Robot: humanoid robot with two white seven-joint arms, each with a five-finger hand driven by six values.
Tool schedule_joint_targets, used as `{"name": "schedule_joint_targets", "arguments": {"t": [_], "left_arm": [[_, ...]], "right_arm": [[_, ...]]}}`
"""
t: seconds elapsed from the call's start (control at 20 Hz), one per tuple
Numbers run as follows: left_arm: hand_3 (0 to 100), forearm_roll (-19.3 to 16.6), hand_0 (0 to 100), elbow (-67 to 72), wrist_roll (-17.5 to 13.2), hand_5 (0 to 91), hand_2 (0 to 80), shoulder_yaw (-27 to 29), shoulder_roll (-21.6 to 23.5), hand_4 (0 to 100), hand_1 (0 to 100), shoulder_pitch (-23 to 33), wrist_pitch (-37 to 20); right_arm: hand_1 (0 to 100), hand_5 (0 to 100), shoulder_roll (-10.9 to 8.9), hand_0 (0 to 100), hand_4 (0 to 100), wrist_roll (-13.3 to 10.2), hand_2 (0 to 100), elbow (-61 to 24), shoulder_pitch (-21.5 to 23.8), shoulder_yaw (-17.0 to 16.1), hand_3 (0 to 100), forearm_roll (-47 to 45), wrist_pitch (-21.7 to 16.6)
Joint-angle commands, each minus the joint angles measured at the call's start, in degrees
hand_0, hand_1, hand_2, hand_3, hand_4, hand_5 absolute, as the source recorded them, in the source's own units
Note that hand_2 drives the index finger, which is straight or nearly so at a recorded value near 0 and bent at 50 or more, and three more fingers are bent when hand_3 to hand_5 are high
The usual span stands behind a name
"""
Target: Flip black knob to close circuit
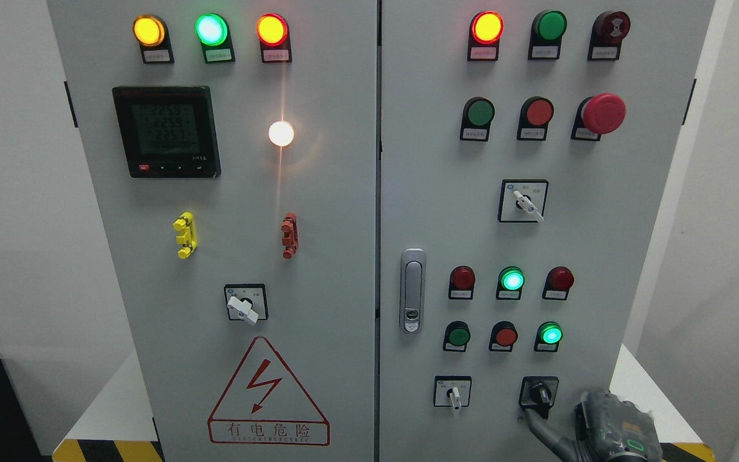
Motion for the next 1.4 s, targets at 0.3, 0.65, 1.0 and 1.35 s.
{"name": "schedule_joint_targets", "arguments": {"t": [0.3, 0.65, 1.0, 1.35], "left_arm": [[0, 0.0, 12, 0.0, 0.0, 0.0, 0.0, 0.0, 0.0, 0, 56, 0.0, 0.0], [0, 0.0, 12, 0.0, 0.0, 0.0, 0.0, 0.0, 0.0, 0, 56, 0.0, 0.0], [0, 0.0, 12, 0.0, 0.0, 0.0, 0.0, 0.0, 0.0, 0, 56, 0.0, 0.0], [0, 0.0, 12, 0.0, 0.0, 0.0, 0.0, 0.0, 0.0, 0, 56, 0.0, 0.0]], "right_arm": [[5, 95, -0.17, 0, 95, 0.0, 89, -0.3, -0.1, -1.4, 100, -0.5, 0.0], [5, 95, -0.17, 0, 95, -0.1, 89, -0.4, -0.4, -1.5, 100, -0.5, 0.0], [5, 95, -0.17, 0, 95, -0.1, 89, -0.5, -0.5, -1.6, 100, -0.5, 0.0], [5, 95, -0.88, 0, 95, -0.1, 89, -0.3, -0.5, -2.9, 100, -0.6, -0.2]]}}
